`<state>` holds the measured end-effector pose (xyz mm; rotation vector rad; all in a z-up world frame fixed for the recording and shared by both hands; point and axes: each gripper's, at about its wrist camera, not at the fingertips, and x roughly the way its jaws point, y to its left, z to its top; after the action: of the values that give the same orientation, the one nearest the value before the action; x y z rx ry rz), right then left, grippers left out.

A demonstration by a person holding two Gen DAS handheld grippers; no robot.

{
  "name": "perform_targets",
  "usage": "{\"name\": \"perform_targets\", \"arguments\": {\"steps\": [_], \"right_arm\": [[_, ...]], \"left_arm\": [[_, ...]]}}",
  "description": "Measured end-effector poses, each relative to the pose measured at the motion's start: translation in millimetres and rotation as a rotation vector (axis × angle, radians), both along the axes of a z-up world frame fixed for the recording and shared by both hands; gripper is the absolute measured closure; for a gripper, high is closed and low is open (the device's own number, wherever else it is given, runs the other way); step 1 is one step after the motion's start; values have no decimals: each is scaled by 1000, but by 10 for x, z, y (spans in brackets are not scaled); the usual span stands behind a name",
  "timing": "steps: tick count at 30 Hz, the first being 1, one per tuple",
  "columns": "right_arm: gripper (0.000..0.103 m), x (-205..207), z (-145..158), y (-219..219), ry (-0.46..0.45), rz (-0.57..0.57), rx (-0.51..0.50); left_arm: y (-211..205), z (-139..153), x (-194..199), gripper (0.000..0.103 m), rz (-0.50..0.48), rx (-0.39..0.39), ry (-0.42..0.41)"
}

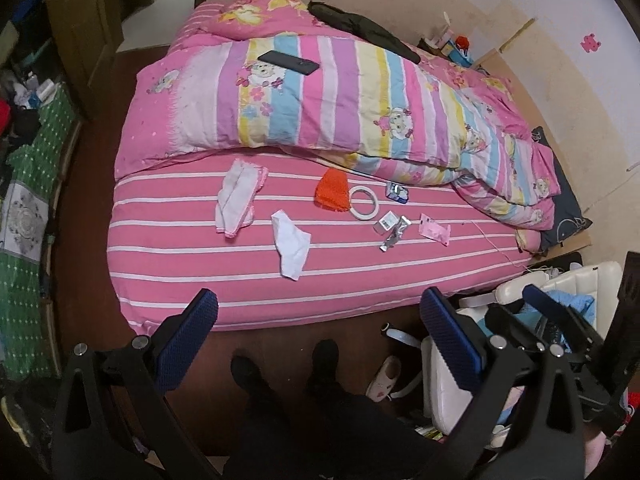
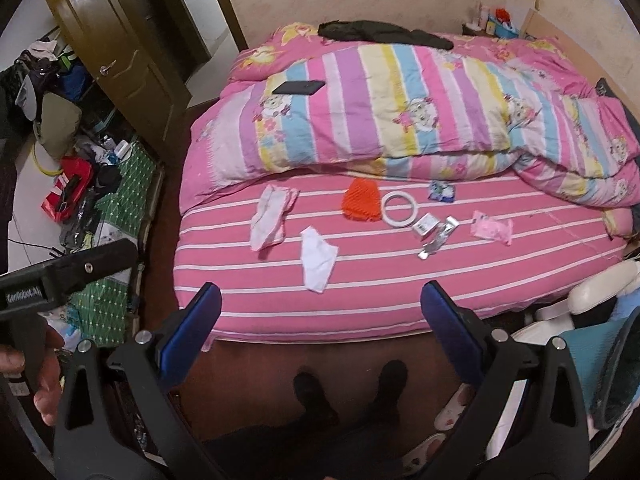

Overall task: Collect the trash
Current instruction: 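Grasp the white gauze cloth with the left tool while the right tool grasps the white tissue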

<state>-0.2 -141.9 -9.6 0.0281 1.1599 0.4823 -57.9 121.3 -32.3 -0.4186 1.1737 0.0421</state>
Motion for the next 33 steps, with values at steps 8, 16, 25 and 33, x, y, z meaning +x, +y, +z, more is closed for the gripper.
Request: {"name": "perform_targets", "arguments": {"steps": [8, 16, 25, 33], "right_arm": [[4, -56, -371, 318, 73, 34, -27], [4, 273, -957, 592, 132, 50, -27], [4, 747, -2103, 1047, 264, 56, -47], [4, 1182, -3250, 1393, 356, 25, -86]], "left_arm": [[329, -428, 58, 5, -18, -36, 57], [470, -972, 403, 5, -31, -78, 119], [715, -1862, 1192, 5, -61, -55, 188], [954, -2938, 1874, 5, -65, -62, 245]]}}
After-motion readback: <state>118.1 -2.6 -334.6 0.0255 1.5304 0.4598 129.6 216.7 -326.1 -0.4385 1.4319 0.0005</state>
